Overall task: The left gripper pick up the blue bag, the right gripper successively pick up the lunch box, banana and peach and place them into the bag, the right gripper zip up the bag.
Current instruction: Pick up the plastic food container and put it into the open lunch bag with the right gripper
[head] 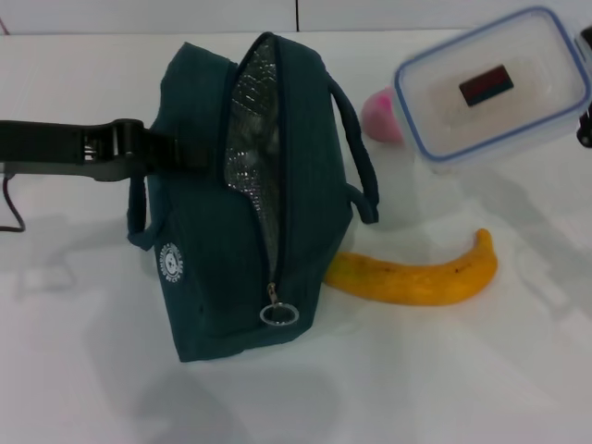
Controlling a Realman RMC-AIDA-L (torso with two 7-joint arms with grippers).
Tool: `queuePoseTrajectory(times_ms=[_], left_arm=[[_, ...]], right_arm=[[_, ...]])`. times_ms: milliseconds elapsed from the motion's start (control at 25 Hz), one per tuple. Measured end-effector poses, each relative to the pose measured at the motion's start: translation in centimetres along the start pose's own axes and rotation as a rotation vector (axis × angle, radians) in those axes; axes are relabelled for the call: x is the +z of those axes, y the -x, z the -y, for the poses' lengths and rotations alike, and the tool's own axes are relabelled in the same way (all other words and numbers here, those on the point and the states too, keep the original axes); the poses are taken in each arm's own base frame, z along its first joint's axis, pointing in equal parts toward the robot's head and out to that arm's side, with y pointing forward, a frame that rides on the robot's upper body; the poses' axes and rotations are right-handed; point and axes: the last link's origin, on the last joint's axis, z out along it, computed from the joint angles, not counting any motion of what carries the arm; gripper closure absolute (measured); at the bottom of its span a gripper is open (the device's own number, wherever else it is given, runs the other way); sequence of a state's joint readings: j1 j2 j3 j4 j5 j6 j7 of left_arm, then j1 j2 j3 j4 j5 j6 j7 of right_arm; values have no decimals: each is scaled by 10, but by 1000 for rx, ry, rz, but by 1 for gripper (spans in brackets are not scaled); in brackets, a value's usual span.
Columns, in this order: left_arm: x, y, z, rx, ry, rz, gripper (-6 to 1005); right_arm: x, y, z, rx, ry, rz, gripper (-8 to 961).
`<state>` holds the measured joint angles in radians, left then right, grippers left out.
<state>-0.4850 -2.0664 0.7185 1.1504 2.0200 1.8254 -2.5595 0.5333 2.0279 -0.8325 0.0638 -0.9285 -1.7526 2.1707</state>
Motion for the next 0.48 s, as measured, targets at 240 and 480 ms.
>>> queuePoseTrajectory(times_ms=[240, 480], left_arm=[[3, -2, -1, 3, 3, 8, 969], [11, -5, -2, 6, 26, 29, 969]], right_arm=[[29, -6, -8, 12, 79, -49, 803], [74, -19, -15, 18, 127, -166, 797]])
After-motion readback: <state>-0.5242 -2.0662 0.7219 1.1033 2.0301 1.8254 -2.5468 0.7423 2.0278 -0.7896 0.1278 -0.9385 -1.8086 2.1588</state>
